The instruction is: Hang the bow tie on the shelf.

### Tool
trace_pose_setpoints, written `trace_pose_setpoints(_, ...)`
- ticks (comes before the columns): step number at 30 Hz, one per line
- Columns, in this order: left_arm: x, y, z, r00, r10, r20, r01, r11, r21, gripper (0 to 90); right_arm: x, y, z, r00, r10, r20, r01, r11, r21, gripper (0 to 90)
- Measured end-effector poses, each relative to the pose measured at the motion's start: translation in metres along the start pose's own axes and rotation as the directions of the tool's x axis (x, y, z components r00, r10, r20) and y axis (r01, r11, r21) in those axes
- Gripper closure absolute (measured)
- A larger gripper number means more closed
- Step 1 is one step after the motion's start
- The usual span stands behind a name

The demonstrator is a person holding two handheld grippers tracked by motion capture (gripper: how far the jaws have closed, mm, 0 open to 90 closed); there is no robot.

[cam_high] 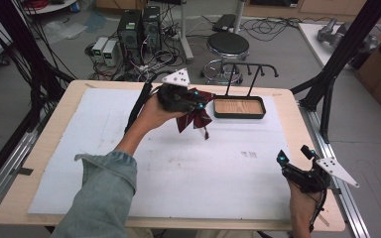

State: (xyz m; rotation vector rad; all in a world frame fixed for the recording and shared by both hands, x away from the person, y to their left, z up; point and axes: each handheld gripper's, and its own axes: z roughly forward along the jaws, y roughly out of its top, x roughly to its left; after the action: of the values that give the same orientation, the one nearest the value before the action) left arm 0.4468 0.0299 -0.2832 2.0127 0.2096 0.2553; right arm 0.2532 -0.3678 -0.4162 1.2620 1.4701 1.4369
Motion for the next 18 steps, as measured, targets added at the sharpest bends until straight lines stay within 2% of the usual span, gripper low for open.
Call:
trace_pose_setpoints(1, 0.000, 0.000, 0.000, 1.0000, 0.000, 0.000, 0.000, 1.0000, 0.000, 72.1, 0.000, 0.000, 0.000, 1.0000, 0.003, -0.002, -0.003, 1.000, -0.002, 10.3)
trace_pose_setpoints(4, 0.018, 0.015, 0.017, 0.9995, 0.030, 0.011, -0.030, 0.9994, 0.014, 72.1, -0.001, 0.000, 0.001, 1.0000, 0.004, -0.006, -0.004, 1.000, 0.000, 10.3)
trace_pose_setpoints(7, 0.027, 0.021, 0.023, 0.9991, 0.042, 0.008, -0.042, 0.9990, 0.015, 72.1, 0.000, -0.001, 0.000, 0.9999, 0.014, -0.006, -0.014, 1.000, -0.002, 10.3)
trace_pose_setpoints(9, 0.037, 0.025, 0.026, 0.9981, 0.059, -0.019, -0.059, 0.9981, -0.019, 72.1, 0.000, 0.000, 0.000, 0.9999, 0.005, -0.010, -0.005, 1.000, 0.002, 10.3)
trace_pose_setpoints(13, 0.051, 0.024, 0.024, 0.9973, 0.049, -0.054, -0.052, 0.9961, -0.071, 72.2, -0.001, -0.001, 0.000, 0.9997, 0.021, -0.011, -0.021, 1.000, 0.002, 10.3)
trace_pose_setpoints(16, 0.057, 0.022, 0.023, 0.9953, 0.038, -0.089, -0.047, 0.9935, -0.103, 72.1, -0.002, -0.002, 0.001, 0.9998, 0.017, -0.015, -0.016, 1.000, 0.007, 10.3)
trace_pose_setpoints(18, 0.059, 0.022, 0.025, 0.9934, 0.030, -0.111, -0.046, 0.9893, -0.139, 72.0, -0.002, -0.004, 0.002, 0.9997, 0.021, -0.014, -0.021, 1.000, 0.017, 10.3)
